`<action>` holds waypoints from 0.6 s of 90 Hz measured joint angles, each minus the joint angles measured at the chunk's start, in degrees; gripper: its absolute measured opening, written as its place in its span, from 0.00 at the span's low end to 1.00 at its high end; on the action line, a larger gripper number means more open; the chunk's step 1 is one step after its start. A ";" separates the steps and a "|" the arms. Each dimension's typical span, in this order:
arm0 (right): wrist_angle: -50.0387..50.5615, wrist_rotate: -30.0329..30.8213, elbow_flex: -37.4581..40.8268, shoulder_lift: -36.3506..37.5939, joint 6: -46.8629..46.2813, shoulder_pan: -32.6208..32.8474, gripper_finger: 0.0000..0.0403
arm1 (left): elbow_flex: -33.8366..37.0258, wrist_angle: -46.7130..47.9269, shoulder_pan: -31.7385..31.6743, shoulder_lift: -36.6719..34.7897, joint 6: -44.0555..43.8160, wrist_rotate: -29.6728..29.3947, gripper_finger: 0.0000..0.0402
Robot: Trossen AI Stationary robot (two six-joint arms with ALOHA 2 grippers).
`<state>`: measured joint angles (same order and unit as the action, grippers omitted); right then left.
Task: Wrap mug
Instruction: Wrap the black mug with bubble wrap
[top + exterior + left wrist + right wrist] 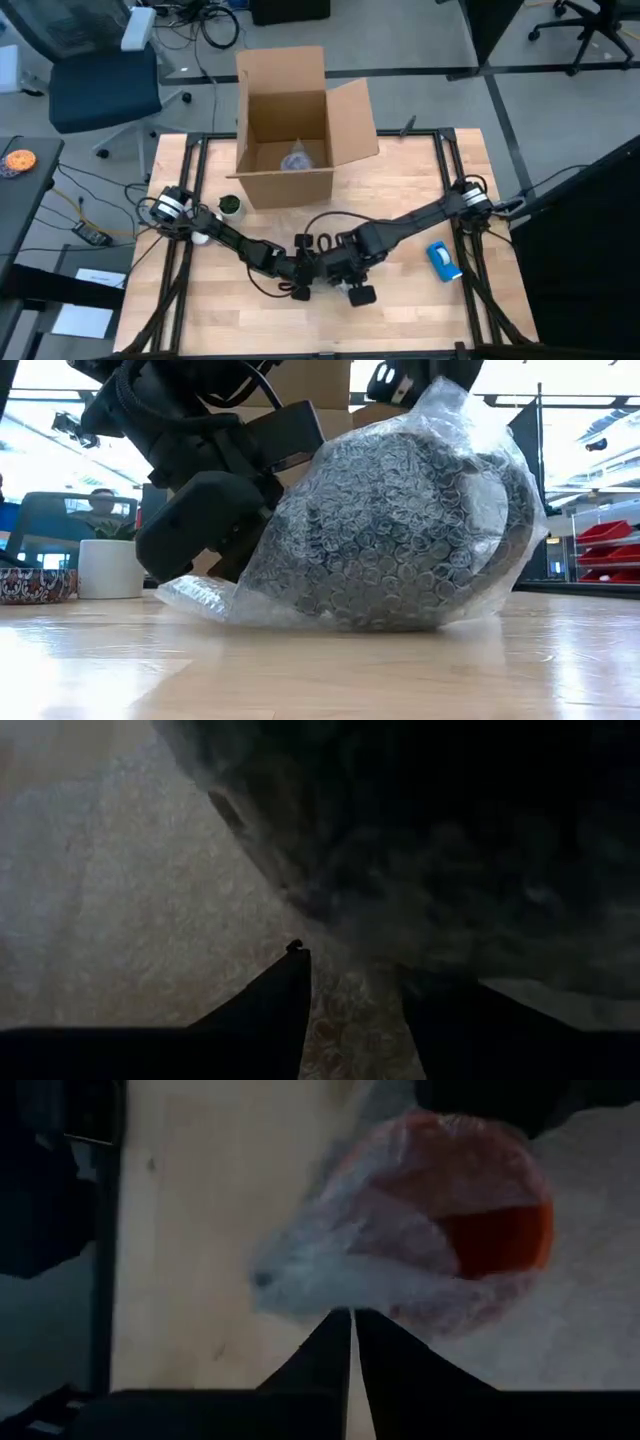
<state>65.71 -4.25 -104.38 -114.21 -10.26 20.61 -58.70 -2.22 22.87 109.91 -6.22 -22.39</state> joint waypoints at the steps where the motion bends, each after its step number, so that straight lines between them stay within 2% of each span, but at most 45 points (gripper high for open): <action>1: -0.34 -0.01 0.22 0.00 0.00 -0.03 0.00 | 0.00 0.00 0.00 0.00 0.00 0.00 0.33; 54: -19.14 -3.04 10.61 0.26 5.40 -2.06 0.00 | 0.04 -0.59 -0.06 0.00 0.11 -0.37 0.33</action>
<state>46.57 -7.30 -93.77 -113.95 -4.86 18.54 -58.65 -2.81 22.81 109.91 -6.11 -22.76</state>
